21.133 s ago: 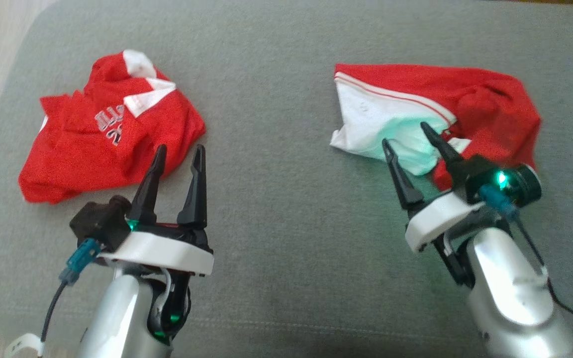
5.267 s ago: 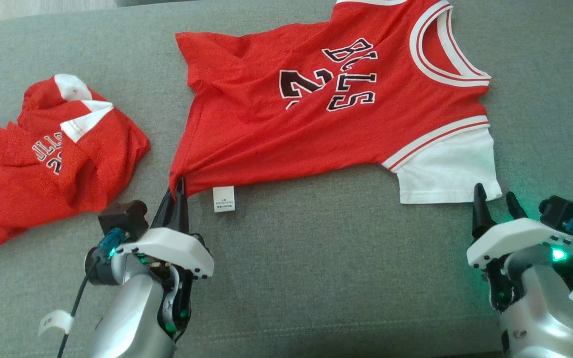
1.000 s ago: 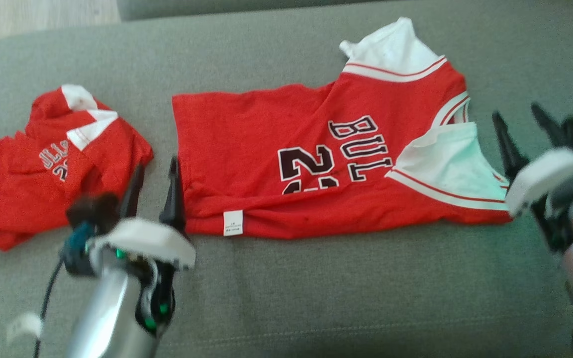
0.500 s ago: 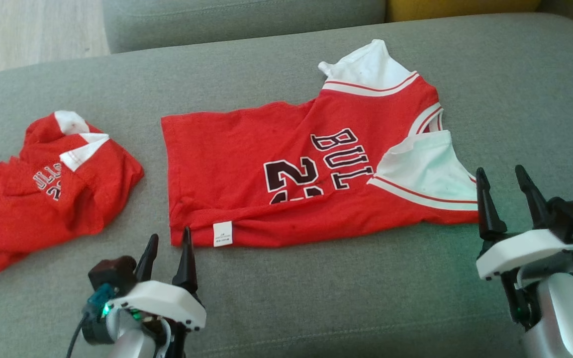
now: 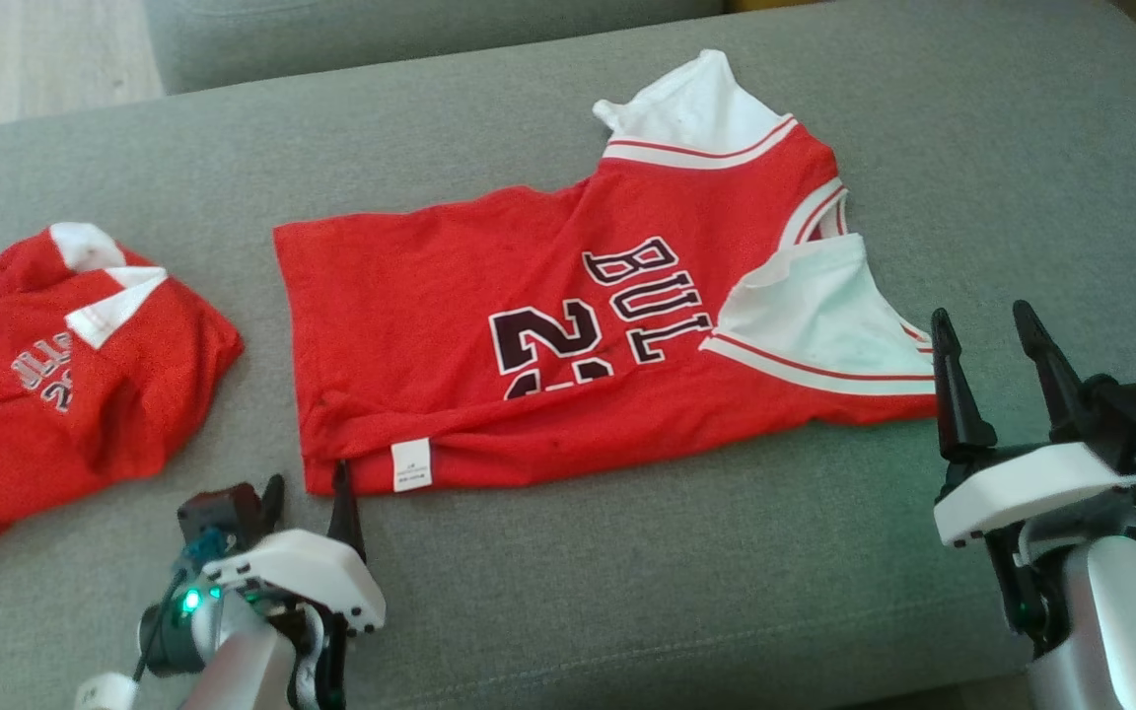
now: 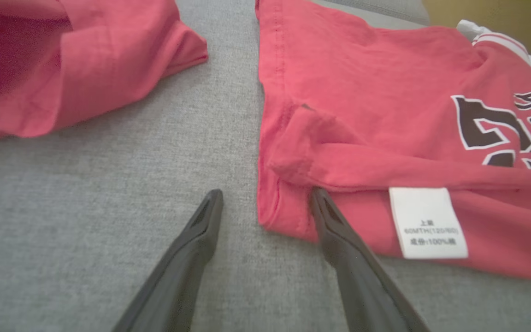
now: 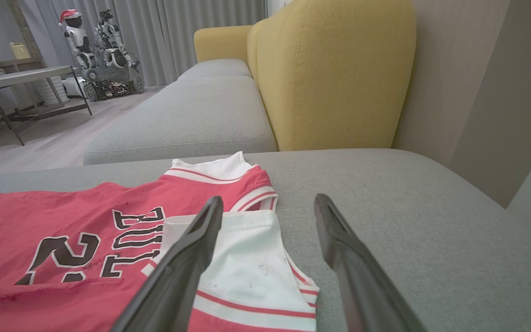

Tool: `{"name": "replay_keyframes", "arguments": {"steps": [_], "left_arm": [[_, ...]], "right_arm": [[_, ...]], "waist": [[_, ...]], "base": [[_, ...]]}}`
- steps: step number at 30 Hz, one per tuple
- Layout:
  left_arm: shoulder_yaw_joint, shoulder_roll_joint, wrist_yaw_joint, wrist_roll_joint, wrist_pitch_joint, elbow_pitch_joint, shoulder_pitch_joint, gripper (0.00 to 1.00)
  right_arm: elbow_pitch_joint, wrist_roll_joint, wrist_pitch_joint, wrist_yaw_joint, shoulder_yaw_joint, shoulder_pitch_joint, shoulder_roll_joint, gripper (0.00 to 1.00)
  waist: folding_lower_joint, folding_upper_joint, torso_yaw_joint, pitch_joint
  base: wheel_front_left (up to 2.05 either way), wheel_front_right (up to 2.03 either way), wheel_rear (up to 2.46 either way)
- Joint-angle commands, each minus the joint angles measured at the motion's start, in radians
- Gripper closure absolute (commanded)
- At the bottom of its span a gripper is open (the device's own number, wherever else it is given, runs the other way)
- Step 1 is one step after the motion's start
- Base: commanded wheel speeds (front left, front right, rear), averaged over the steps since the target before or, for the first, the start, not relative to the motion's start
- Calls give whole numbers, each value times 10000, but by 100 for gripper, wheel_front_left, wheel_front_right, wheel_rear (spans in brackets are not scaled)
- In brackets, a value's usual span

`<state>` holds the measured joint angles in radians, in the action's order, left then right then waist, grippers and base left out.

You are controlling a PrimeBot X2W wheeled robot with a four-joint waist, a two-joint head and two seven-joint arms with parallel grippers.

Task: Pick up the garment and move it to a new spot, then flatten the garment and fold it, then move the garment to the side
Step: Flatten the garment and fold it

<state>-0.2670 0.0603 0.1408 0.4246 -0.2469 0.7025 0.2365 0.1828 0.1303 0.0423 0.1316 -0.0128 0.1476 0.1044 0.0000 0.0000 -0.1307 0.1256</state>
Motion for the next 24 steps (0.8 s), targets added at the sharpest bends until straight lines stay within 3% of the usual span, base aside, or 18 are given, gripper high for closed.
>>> {"name": "replay_keyframes", "arguments": {"steps": [1, 5, 6, 7, 14, 24], "left_arm": [[373, 170, 8, 39, -30, -124, 407, 0], [266, 191, -156, 85, 198, 416, 655, 0], [226, 189, -229, 104, 269, 516, 702, 60], [178, 189, -297, 106, 312, 593, 746, 100], [218, 170, -366, 141, 30, 324, 849, 100], [367, 164, -333, -276, -144, -1953, 329, 100]], "right_arm": [[-430, -84, -13, -9, 207, 160, -16, 0], [-497, -104, -40, -9, 167, 160, -22, 0], [-499, -111, -45, -9, 144, 162, -20, 0], [-496, -117, -53, -9, 114, 167, -22, 0], [-8, 24, -405, -9, -153, 309, -102, 0], [2224, -189, -1293, -9, -1451, 1232, -341, 0]], "waist": [[0, 0, -65, 50], [0, 0, -165, 134], [0, 0, -176, 145], [0, 0, -183, 153], [0, 0, 86, 124], [0, 0, 1067, 325]], "base": [[0, 0, 0], [0, 0, 0], [0, 0, 0], [0, 0, 0], [0, 0, 0], [0, 0, 0]]}}
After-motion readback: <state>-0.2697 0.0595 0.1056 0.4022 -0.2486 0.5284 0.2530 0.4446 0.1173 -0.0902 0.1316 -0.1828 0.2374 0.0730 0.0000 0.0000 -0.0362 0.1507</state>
